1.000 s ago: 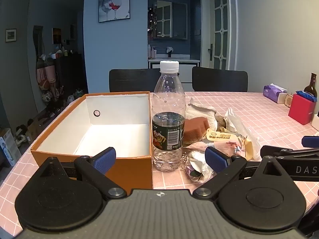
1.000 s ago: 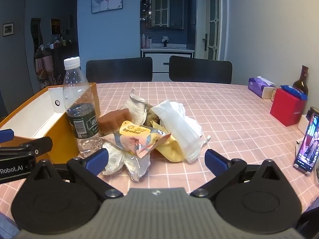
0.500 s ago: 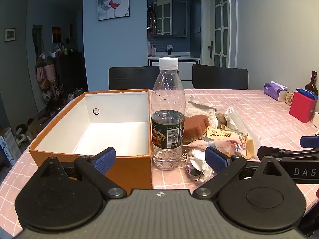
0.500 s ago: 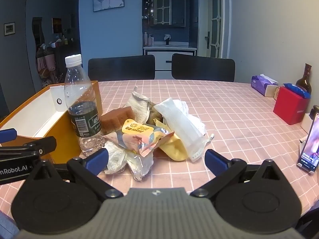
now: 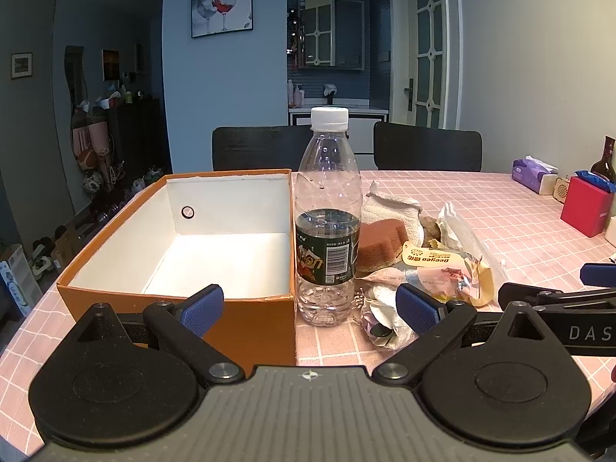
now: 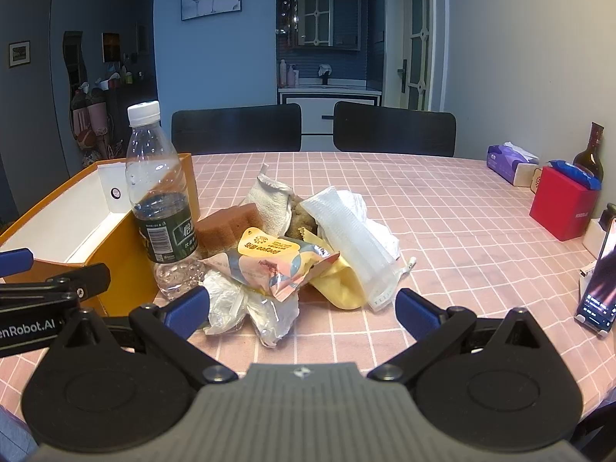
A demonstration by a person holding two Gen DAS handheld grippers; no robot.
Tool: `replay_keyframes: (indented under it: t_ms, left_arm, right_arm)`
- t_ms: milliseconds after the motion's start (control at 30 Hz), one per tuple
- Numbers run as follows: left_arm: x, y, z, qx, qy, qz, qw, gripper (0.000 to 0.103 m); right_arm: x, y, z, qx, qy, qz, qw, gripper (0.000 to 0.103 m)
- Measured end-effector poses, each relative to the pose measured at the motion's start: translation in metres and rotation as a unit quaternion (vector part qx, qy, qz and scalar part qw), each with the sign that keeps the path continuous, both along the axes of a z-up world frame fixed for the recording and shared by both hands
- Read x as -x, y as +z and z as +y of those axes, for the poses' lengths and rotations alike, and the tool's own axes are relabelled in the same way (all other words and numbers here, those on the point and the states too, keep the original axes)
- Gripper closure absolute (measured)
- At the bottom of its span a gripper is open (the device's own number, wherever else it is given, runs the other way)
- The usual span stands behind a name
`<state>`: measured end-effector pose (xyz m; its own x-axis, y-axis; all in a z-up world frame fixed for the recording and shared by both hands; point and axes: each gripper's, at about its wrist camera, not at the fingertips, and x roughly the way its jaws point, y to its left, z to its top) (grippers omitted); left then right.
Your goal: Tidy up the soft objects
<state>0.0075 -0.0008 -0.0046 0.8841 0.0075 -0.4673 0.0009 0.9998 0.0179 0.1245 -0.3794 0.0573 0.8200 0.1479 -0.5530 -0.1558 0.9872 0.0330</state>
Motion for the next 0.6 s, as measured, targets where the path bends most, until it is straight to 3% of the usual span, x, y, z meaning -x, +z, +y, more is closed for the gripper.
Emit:
replay_keyframes:
  t_ms: [600]
  left_arm:
    - [0.0005, -0.0005, 0.0020, 0.002, 0.002, 0.001, 1.0000, 0.000]
  right_arm:
    - [0.0011, -0.0011, 0.0028, 0.003, 0.004, 0.003, 1.000, 0.002]
